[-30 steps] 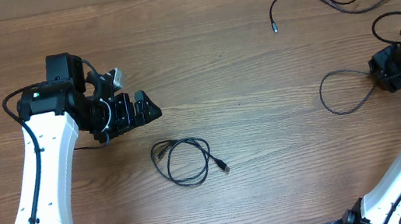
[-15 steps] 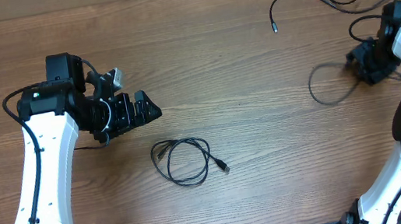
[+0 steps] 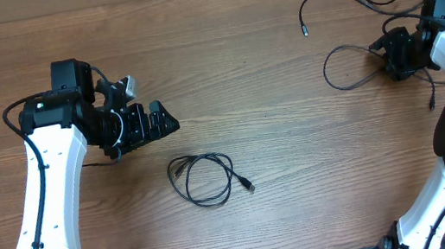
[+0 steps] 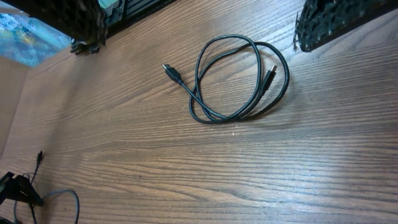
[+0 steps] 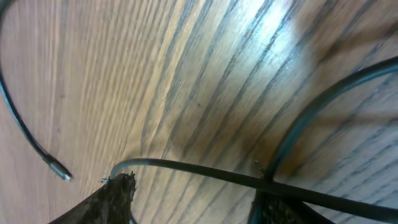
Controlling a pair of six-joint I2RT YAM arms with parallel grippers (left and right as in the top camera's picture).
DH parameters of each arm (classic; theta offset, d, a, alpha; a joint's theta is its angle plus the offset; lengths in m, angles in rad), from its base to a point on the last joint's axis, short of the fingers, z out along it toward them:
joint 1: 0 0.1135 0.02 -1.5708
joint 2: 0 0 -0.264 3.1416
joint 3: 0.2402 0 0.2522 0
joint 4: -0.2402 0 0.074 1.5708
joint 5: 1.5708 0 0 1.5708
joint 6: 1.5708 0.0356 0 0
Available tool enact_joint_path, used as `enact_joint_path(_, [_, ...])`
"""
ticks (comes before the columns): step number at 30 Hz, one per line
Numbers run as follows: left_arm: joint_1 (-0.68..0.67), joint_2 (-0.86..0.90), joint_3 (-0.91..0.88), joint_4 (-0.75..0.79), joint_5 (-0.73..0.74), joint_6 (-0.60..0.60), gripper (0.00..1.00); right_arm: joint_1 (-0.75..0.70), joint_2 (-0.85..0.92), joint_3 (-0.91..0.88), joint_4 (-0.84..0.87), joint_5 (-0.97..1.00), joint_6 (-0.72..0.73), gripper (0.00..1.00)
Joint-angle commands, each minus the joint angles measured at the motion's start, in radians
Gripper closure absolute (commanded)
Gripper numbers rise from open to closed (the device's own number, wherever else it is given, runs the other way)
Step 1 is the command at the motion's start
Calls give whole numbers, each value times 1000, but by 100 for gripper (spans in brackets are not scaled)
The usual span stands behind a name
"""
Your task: Untangle cables
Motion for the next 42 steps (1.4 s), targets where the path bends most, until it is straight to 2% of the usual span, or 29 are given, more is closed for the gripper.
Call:
enact_joint_path(1, [0, 0, 1, 1, 1, -8, 0, -33, 6, 39, -35, 46, -105, 35])
enact_joint_path(7, [0, 0, 1, 1, 1, -8, 0, -103, 6, 87, -129, 98, -251, 27])
enact_joint_path(12, [0, 0, 1, 1, 1, -7, 0, -109, 6, 86, -156, 180, -262, 24])
enact_joint_path(15, [0, 0, 1, 1, 1, -7, 0, -108, 6, 85, -129, 186, -272, 24])
enact_joint_path(20, [0, 0, 1, 1, 1, -8, 0, -108, 6, 85, -61, 183, -371, 23])
enact_joint_path(27, [0, 0, 1, 1, 1, -8, 0, -108, 6, 86, 8, 183, -393, 17])
enact_joint_path(29, [0, 0, 1, 1, 1, -8, 1, -109, 6, 90, 9, 183, -392, 11])
enact_joint_path(33, [0, 0, 1, 1, 1, -8, 0, -114, 3, 170, -80, 183, -389, 0])
enact_joint_path(37, [0, 0, 1, 1, 1, -8, 0, -114, 1, 303, -231, 182, -373, 0])
enact_joint_path(42, [0, 0, 1, 1, 1, -8, 0, -112, -17, 450, -469, 178, -282, 0])
